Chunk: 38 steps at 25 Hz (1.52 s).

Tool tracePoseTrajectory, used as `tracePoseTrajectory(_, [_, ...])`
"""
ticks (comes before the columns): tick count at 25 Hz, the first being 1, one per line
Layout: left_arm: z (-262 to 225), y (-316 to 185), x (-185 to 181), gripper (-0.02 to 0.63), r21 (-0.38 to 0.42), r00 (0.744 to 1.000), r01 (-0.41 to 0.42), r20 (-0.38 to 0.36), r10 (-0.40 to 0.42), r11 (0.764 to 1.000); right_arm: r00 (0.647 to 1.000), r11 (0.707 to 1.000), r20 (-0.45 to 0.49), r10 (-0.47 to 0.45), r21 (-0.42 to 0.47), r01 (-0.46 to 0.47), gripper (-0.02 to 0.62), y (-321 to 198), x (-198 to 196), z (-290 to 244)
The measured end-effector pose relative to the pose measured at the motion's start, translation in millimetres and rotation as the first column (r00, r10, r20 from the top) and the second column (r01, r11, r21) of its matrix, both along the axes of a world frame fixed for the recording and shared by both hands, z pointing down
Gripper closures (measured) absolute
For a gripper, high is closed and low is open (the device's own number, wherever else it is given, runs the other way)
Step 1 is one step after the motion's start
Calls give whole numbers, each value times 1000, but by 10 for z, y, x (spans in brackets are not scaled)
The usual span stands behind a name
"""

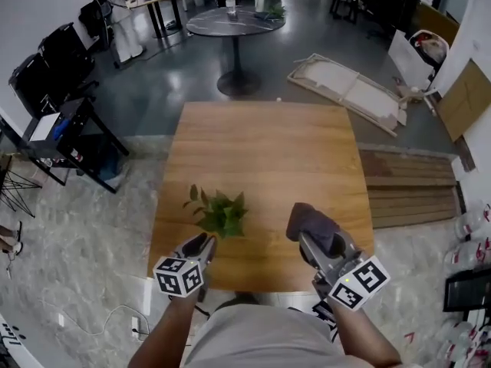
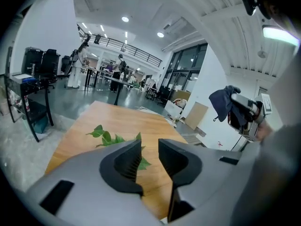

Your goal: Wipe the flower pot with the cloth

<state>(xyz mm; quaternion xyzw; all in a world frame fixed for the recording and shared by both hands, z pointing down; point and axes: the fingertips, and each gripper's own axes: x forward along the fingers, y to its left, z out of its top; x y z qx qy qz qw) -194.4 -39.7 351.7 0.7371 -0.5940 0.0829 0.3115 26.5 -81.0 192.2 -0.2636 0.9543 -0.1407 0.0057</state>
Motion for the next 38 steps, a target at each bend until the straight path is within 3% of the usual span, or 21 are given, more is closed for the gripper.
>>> tracePoseTrajectory(8, [687, -661, -734, 448, -96, 999, -39, -39, 36, 995, 995, 995, -74, 74, -58, -78, 495, -452, -562, 489])
tracePoseTrajectory(14, [1255, -1007, -942, 430, -221, 996, -61, -80, 44, 973, 986, 986, -140, 87, -126, -105, 495, -806, -723, 1015])
tracePoseTrajectory(23, [1972, -1295, -941, 428, -362, 993, -81, -106, 45, 929, 981, 959, -189, 39, -268, -90, 495, -1355, -937, 2287])
tracePoseTrajectory(27, [2147, -1357, -852, 427, -409, 988, -119, -134, 70, 905, 986, 925, -167, 18, -371, -80, 495, -1450, -1070, 2870])
tracePoseTrajectory(32, [2331, -1346, -617, 426, -448, 980, -177, -159, 117, 876, 993, 847, -111, -30, -530, -34, 495, -1448, -1289, 3594])
tracePoseTrajectory(38, [2528, -1431, -446, 449, -450, 979, -190, -159, 131, 873, 996, 833, -49, -71, -552, 33, 495, -1480, -1415, 3774])
